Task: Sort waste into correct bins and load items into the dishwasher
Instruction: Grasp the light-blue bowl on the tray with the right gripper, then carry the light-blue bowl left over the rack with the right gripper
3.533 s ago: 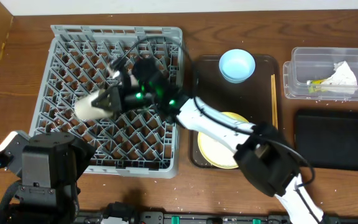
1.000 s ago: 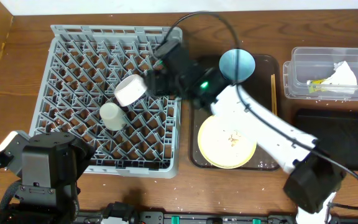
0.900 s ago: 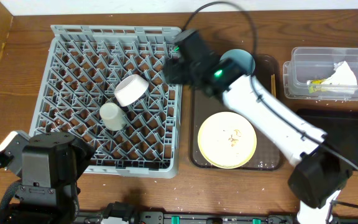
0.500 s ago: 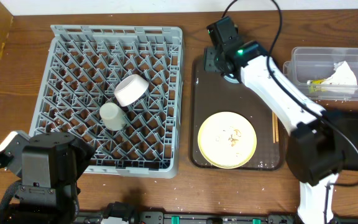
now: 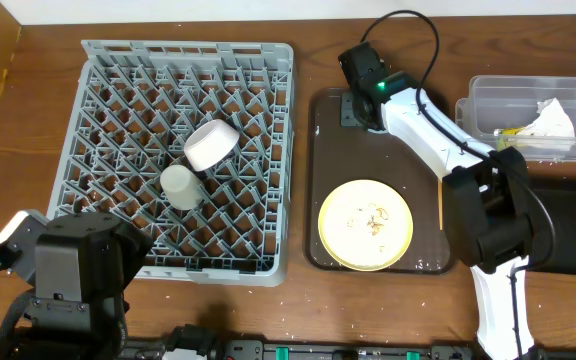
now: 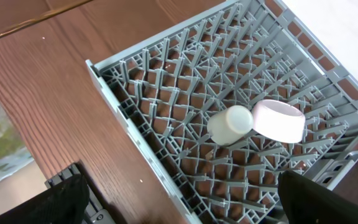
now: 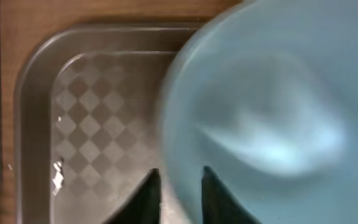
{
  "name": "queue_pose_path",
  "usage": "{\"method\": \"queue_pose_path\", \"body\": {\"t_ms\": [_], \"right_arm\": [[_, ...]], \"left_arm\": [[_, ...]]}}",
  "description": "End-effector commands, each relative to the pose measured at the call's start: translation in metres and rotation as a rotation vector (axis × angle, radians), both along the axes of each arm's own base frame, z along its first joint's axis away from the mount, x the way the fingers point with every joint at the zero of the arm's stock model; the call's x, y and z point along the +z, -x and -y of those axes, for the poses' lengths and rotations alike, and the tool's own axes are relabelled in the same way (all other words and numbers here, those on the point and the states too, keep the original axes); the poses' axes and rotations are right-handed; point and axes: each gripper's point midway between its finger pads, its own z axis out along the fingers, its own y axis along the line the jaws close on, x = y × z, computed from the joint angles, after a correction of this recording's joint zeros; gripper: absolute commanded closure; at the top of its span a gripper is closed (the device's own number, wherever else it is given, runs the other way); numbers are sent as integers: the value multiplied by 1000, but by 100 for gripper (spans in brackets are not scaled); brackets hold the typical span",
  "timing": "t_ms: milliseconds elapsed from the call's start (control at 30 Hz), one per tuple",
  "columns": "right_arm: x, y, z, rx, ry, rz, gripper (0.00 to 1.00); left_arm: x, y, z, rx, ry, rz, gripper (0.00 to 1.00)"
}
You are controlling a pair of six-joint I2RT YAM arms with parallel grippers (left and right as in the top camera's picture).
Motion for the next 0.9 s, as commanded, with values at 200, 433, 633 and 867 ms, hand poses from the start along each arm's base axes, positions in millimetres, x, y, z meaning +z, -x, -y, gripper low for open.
{"method": "queue_pose_path", "body": {"t_ms": [200,433,633,867], "right_arm": [[42,10,-11,71,-67,19,99],[136,34,-48,207,-347,82,99],[210,70,-84,365,-638,88,99],[252,108,-128,549,-922,0,99]], "left_arm": [[3,1,-3,19,-5,10,2],[3,1,-3,19,-5,10,2],[3,1,-3,19,-5,10,2],[3,1,-3,19,-5,10,2]]}}
